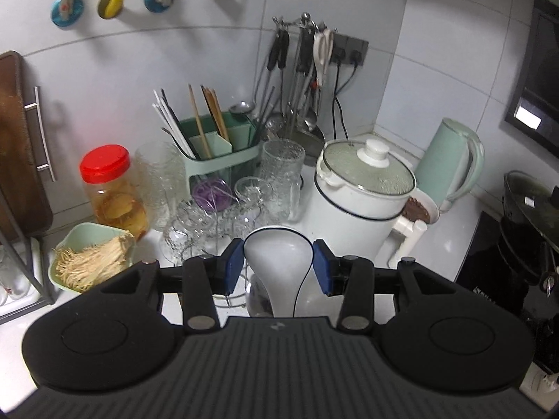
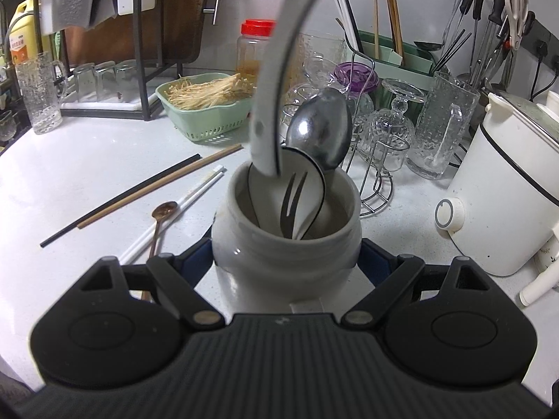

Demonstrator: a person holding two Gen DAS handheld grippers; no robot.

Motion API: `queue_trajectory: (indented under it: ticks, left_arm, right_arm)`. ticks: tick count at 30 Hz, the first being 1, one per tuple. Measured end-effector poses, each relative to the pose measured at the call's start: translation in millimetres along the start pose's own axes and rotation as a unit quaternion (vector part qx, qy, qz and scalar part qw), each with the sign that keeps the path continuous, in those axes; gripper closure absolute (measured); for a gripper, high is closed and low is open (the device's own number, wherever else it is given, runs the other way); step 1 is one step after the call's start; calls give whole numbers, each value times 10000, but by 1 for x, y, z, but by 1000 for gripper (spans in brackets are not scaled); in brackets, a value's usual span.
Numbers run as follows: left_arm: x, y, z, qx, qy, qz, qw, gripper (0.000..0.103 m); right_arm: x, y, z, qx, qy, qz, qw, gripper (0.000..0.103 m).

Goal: Organize utensils
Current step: 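Lift the white ceramic spoon with the left tool over the mug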

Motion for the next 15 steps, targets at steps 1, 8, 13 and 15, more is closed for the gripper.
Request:
queue_trajectory:
  ticks: [1, 8, 13, 15]
  left_arm:
    - [1, 3, -2, -12, 22, -5, 10000, 55]
    - [-1, 23, -18, -438, -122, -14, 9990, 55]
    - [2, 26, -23, -741, -75, -43, 9972, 55]
    - [3, 28, -24, -920, -67, -42, 9957, 55]
  right_arm:
    - [0, 0, 0, 10, -8, 7, 10000, 12]
    - [1, -1, -2, 79, -54, 74, 9999, 12]
    - [1, -1, -3, 110, -80, 97, 9999, 12]
    - [1, -1, -3, 120, -94, 104, 9998, 12]
Point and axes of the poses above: each gripper's, at about its wrist camera, not at the fingertips, and y roughly the way its jaws point, x to its right, z to its top, the point moved 1 cm from there along y, roughly the way its jaws point, and after that the axes turned 4 degrees about x, right-handed, at the moved point
